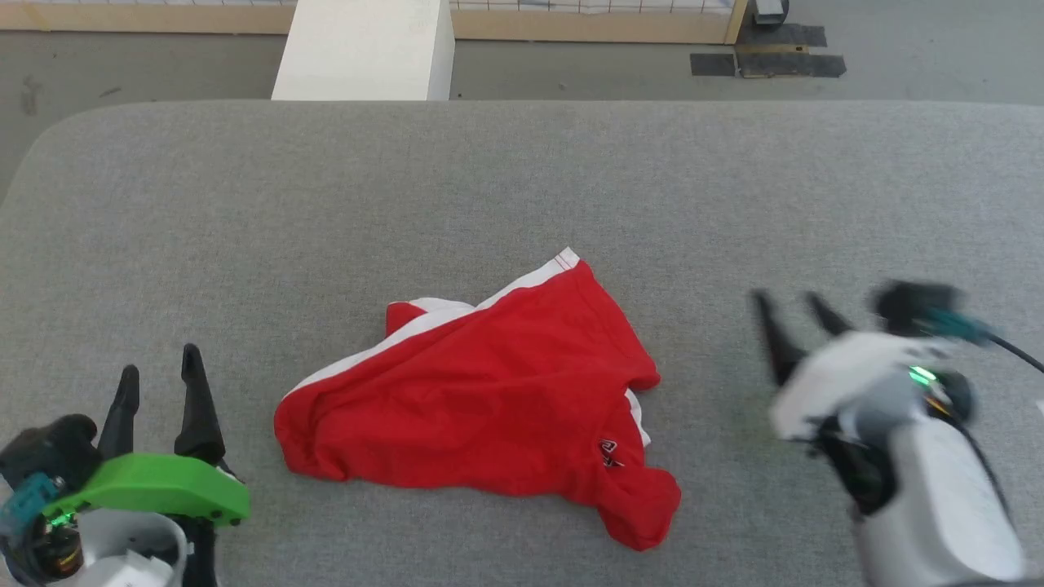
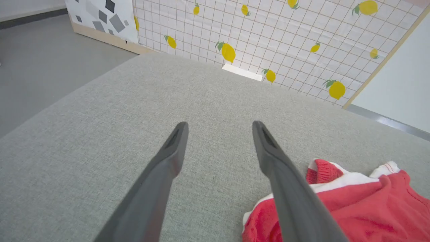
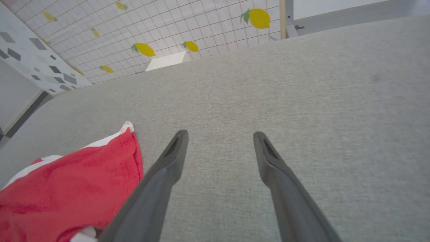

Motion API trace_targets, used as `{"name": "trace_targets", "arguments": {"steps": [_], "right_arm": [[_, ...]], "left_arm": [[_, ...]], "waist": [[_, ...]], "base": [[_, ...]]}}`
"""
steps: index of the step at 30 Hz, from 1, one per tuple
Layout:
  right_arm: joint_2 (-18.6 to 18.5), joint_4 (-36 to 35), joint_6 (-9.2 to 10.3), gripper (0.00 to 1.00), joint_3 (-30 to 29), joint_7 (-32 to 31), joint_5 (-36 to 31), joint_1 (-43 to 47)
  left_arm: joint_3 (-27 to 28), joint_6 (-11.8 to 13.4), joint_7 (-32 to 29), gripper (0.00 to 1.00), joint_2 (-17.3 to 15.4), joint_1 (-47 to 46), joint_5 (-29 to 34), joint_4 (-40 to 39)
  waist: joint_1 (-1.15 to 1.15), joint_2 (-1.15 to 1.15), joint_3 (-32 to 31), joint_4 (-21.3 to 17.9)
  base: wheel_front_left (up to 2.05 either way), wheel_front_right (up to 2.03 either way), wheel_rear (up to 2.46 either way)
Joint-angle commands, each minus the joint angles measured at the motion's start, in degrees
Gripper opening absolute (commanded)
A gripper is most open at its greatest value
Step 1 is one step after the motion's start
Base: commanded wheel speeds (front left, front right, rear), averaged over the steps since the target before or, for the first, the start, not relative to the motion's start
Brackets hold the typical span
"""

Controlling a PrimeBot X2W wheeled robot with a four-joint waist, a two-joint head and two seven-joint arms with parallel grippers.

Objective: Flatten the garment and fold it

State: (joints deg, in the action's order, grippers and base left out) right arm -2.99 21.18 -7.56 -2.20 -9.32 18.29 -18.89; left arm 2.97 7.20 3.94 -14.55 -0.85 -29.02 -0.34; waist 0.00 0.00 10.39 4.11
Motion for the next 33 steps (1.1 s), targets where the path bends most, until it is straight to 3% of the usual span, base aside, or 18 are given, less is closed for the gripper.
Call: {"name": "trace_targets", "arguments": {"steps": [1,4,10,17,18,19,21,26,29,33], "right_arm": [[0.12,-0.35,0.08,1.0,2.82,-2.57,-0.89,-1.75],[0.12,0.03,0.08,1.0,9.76,-10.0,-2.59,-5.05],[0.12,4.5,0.08,1.0,18.63,-22.6,-9.26,-9.01],[0.12,8.84,0.08,1.0,21.99,-29.44,-7.84,-7.82],[0.12,8.94,0.08,0.19,21.65,-29.46,-6.68,-7.58],[0.12,8.69,0.08,0.0,21.18,-28.67,-6.03,-7.59],[0.12,8.04,0.08,0.0,19.06,-26.3,-5.16,-7.77],[0.12,3.58,0.08,0.0,7.4,-18.01,-5.63,-6.27],[0.12,-1.21,0.08,0.0,1.65,-16.04,-6.24,-2.02],[0.12,-6.71,0.08,0.0,-1.19,-17.18,-5.46,3.98]], "left_arm": [[-0.44,-0.41,2.2,1.0,0.58,0.19,1.04,0.42],[-1.97,-0.86,5.77,1.0,1.39,0.17,2.79,1.95],[-3.74,-1.1,6.93,1.0,2.93,-0.59,3.03,4.36],[-4.45,-1.34,6.29,1.0,3.3,-1.35,2.33,5.89],[-4.42,-1.31,6.31,1.0,3.31,-1.34,2.23,6.0],[-4.37,-1.25,6.3,1.0,3.31,-1.34,2.15,6.06],[-4.34,-1.23,6.18,1.0,3.21,-1.53,1.98,6.07],[-4.98,-1.52,5.8,1.0,2.94,-1.8,2.01,5.69],[-4.95,-1.23,5.57,1.0,2.94,-1.3,1.81,5.16],[-4.43,-0.67,5.36,1.0,2.72,-0.2,1.48,4.14]], "waist": [[0.0,0.0,0.37,0.08],[0.0,0.0,0.91,0.4],[0.0,0.0,1.59,1.89],[0.0,0.0,1.6,2.69],[0.0,0.0,1.52,2.59],[0.0,0.0,1.42,2.47],[0.0,0.0,1.2,2.15],[0.0,0.0,0.02,1.57],[0.0,0.0,-0.52,0.66],[0.0,0.0,-0.55,-1.27]], "base": [[0.0,0.0,0.0],[0.0,0.0,0.0],[0.0,0.0,0.0],[0.0,0.0,0.0],[0.0,0.0,0.0],[0.0,0.0,0.0],[0.0,0.0,0.0],[0.0,0.0,0.0],[0.0,0.0,0.0],[0.0,0.0,0.0]]}}
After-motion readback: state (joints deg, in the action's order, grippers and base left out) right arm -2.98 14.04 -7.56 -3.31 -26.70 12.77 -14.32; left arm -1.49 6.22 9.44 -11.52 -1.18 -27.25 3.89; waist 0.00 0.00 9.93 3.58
